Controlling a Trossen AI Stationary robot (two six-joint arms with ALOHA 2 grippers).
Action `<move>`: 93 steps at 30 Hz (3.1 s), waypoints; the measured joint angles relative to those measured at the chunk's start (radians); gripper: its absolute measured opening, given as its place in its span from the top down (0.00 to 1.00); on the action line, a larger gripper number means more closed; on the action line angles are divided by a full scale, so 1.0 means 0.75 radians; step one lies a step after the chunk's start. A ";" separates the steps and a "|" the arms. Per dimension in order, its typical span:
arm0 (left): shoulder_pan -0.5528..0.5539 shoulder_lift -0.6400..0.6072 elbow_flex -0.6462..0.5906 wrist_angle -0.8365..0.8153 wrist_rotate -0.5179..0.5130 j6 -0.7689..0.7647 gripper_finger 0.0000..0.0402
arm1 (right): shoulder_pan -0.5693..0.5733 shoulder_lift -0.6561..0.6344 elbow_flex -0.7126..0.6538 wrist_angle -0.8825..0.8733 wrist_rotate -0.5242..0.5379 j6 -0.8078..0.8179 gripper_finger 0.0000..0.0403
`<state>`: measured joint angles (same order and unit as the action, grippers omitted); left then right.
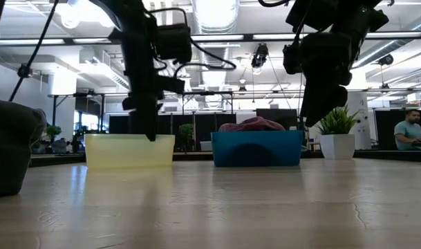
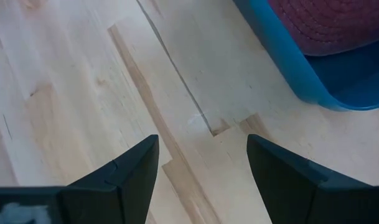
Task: Sort caps
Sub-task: Adjust the yellow bin
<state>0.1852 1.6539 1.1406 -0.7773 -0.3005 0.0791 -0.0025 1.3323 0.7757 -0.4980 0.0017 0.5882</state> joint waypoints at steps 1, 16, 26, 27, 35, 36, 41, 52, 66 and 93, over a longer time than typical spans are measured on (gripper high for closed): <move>0.002 0.017 0.000 0.002 0.000 0.014 0.63 | 0.000 0.000 0.000 0.000 0.000 0.000 0.41; -0.024 0.064 -0.001 0.231 0.172 0.527 0.77 | 0.000 0.000 0.000 -0.068 0.000 -0.022 0.41; -0.060 0.074 -0.001 0.261 0.239 0.913 0.88 | 0.000 0.000 0.000 -0.068 0.008 -0.033 0.41; -0.060 0.074 0.000 0.270 0.236 0.881 0.88 | 0.000 0.000 0.000 -0.068 0.008 -0.033 0.41; -0.054 0.083 0.051 0.273 0.226 0.582 0.89 | 0.000 0.000 0.000 -0.068 0.033 -0.034 0.41; -0.054 0.085 0.053 0.274 0.225 0.547 0.89 | 0.000 0.000 0.000 -0.068 0.034 -0.034 0.41; -0.055 0.097 0.074 0.315 0.226 0.370 0.89 | 0.000 0.000 0.000 -0.067 0.035 -0.034 0.41; -0.057 0.130 0.113 0.462 0.230 0.296 0.89 | 0.000 0.000 0.000 -0.067 0.035 -0.026 0.41; -0.061 0.109 0.230 0.030 0.229 0.358 0.89 | 0.000 0.000 0.000 -0.066 0.033 -0.026 0.41; -0.075 0.192 0.337 0.083 0.229 0.320 0.89 | 0.000 0.000 -0.003 -0.070 0.007 -0.035 0.41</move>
<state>0.1291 1.7980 1.3936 -0.7150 -0.1285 0.3190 -0.0023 1.3323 0.7734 -0.5507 0.0072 0.5620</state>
